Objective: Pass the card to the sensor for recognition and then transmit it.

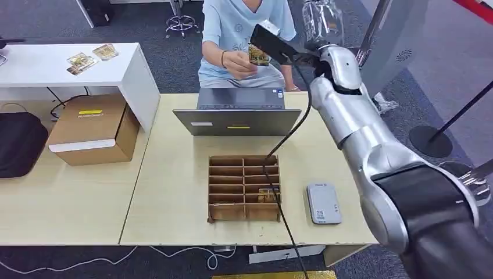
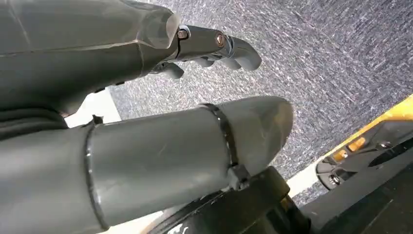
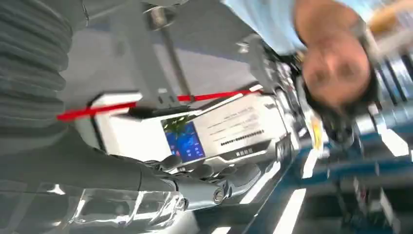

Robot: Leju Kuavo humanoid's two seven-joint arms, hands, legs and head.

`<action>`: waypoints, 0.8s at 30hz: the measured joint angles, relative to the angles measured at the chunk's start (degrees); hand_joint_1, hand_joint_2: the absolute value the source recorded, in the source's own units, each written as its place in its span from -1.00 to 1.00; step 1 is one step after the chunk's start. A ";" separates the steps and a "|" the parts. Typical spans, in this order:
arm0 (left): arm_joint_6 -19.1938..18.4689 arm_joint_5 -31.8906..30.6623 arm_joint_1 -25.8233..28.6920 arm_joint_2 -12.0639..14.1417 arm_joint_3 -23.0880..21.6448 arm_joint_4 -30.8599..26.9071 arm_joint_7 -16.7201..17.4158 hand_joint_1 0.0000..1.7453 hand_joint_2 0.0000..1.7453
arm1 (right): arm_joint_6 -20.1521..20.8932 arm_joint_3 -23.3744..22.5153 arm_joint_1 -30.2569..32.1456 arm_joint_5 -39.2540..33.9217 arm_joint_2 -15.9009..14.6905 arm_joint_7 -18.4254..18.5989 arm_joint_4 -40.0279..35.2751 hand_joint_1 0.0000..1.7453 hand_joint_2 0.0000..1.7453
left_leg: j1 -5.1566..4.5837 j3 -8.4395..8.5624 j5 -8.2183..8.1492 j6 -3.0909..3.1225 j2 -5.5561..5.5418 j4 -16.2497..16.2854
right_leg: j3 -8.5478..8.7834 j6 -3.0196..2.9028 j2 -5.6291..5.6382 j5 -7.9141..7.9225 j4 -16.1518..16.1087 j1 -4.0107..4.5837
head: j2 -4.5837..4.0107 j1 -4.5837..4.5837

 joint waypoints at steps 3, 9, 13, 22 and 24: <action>0.59 0.41 0.18 0.00 0.00 0.00 0.00 -1.00 -1.00 | -2.70 -4.89 2.89 -11.91 -1.71 -7.81 -4.98 -1.00 1.00 | 0.02 -0.01 0.00 0.00 -0.13 0.00 | 0.06 0.00 -0.15 -0.01 -0.01 0.02 | 0.00 -0.02; 0.90 0.66 0.59 0.04 0.00 0.00 -0.02 -1.00 -1.00 | -1.81 -11.27 9.28 -20.52 -4.64 -10.94 -15.33 -1.00 1.00 | -0.11 -0.05 -0.03 0.03 0.16 0.00 | -0.02 0.07 0.11 0.05 -0.01 -0.08 | 0.00 -0.02; 0.90 0.66 0.54 0.02 0.00 0.00 -0.02 -1.00 -1.00 | -1.87 -12.40 10.73 -20.68 -5.16 -10.72 -18.26 -1.00 1.00 | -0.09 -0.05 -0.02 0.03 0.11 0.00 | -0.05 0.07 0.10 0.05 0.00 -0.07 | 0.00 -0.02; 1.05 1.96 0.65 0.06 0.02 0.00 -0.19 -1.00 -1.00 | 4.81 -15.19 15.84 -40.82 -7.17 -15.43 -25.73 -1.00 1.00 | -0.06 -0.01 -0.02 0.02 -0.06 0.00 | -0.04 0.06 -0.06 0.03 -0.05 -0.03 | 0.00 -0.04; 0.96 2.27 0.98 0.22 0.07 0.00 -0.59 -1.00 -1.00 | 19.16 -16.32 21.80 -56.31 -9.78 -15.58 -32.06 -1.00 1.00 | 0.01 -0.01 -0.02 0.03 -0.45 0.00 | 0.15 0.15 -0.45 -0.04 -0.18 0.02 | 0.00 0.09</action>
